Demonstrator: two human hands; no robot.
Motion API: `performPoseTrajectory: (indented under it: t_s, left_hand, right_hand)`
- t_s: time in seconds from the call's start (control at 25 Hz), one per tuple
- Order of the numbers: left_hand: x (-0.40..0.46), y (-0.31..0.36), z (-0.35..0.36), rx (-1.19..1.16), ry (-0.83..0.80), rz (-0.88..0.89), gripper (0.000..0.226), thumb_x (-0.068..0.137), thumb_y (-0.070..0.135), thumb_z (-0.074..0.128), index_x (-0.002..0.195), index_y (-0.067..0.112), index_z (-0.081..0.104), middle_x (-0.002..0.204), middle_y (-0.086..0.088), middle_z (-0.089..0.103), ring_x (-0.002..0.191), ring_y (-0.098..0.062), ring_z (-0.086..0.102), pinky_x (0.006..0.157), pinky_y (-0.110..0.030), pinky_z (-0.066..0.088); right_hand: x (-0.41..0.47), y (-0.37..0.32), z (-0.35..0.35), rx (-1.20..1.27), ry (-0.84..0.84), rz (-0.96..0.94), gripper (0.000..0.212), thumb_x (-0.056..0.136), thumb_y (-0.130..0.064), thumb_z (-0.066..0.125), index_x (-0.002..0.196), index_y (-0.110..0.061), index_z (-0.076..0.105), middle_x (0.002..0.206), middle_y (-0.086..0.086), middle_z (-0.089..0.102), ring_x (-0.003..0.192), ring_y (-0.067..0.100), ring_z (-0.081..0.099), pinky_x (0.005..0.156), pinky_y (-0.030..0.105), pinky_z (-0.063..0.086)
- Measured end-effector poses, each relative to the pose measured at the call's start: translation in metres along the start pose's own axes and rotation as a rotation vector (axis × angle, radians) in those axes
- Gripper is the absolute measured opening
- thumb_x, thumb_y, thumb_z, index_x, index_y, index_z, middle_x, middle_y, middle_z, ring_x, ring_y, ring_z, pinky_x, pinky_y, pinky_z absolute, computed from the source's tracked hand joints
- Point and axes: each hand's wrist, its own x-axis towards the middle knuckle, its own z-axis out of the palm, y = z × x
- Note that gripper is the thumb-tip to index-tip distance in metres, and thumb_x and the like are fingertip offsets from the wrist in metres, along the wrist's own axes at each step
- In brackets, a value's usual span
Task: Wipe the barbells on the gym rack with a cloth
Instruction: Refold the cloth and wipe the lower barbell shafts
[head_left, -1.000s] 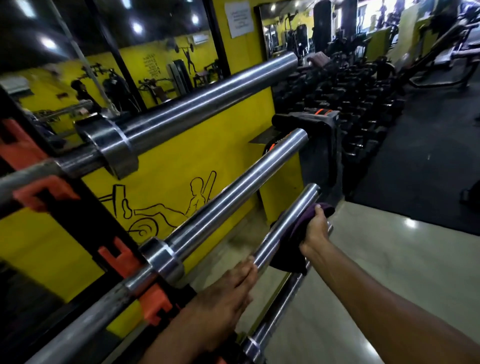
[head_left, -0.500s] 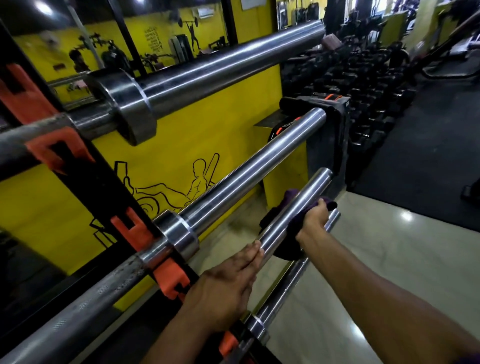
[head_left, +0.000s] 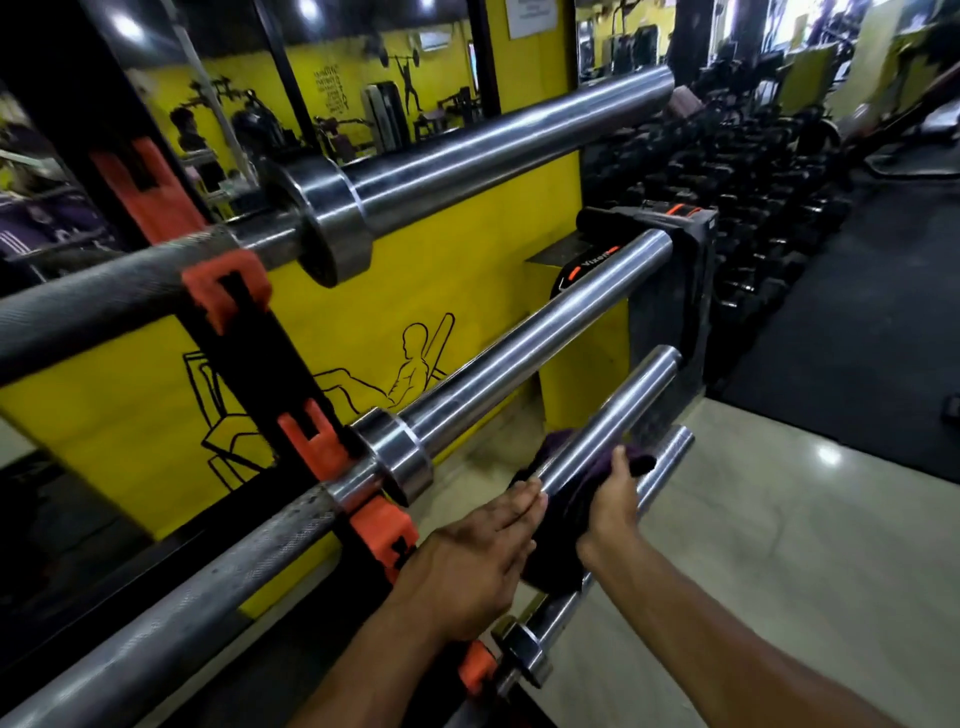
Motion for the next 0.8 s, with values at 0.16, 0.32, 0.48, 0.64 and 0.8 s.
performPoseTrajectory:
  t_s: [0.16,0.32,0.48,0.64,0.8]
  left_hand:
    - [-0.041,0.015,-0.025,-0.046,-0.037,0.032,0.062,0.110,0.027,0.035,0.160,0.029,-0.001,0.164,0.021,-0.019,0.151,-0.001,-0.013,0.121,-0.025,0.013]
    - [-0.113,-0.004,-0.027,0.087,-0.104,0.058,0.072,0.106,0.019,0.049,0.161,0.027,0.003,0.168,0.011,-0.005,0.154,-0.007,0.001,0.120,-0.034,0.026]
    - [-0.117,-0.012,-0.019,0.010,-0.111,0.025,0.081,0.100,0.006,0.053,0.161,0.025,0.002,0.168,0.013,-0.010,0.154,-0.005,-0.003,0.122,-0.033,0.021]
    - [-0.117,-0.018,-0.016,-0.047,-0.127,0.024,0.090,0.093,-0.007,0.054,0.161,0.022,0.004,0.168,0.010,-0.010,0.155,-0.010,-0.002,0.121,-0.038,0.029]
    - [-0.116,-0.016,-0.017,-0.095,-0.103,0.046,0.075,0.097,0.004,0.039,0.161,0.023,0.005,0.167,0.015,-0.013,0.153,-0.004,-0.005,0.123,-0.032,0.021]
  right_hand:
    - [-0.008,0.013,-0.014,0.020,-0.065,-0.015,0.060,0.093,-0.062,0.051,0.121,-0.012,0.068,0.114,0.017,0.073,0.106,0.035,0.069,0.099,0.050,0.051]
    - [-0.015,0.013,0.006,0.110,0.031,-0.033,0.066,0.086,-0.071,0.050,0.118,-0.017,0.069,0.111,0.015,0.074,0.101,0.034,0.071,0.094,0.052,0.055]
    - [-0.067,0.075,0.011,0.057,0.093,0.048,0.056,0.094,-0.064,0.047,0.092,-0.010,0.060,0.064,0.012,0.065,0.057,0.025,0.064,0.059,0.032,0.057]
    - [-0.065,0.049,0.023,0.097,0.157,0.053,0.046,0.101,-0.053,0.044,0.071,-0.019,0.047,0.031,-0.001,0.043,0.026,0.014,0.045,0.034,0.015,0.038]
    - [-0.062,0.060,0.022,0.116,0.184,0.020,0.049,0.099,-0.057,0.046,0.068,-0.020,0.053,0.041,-0.002,0.049,0.028,0.012,0.048,0.036,0.017,0.042]
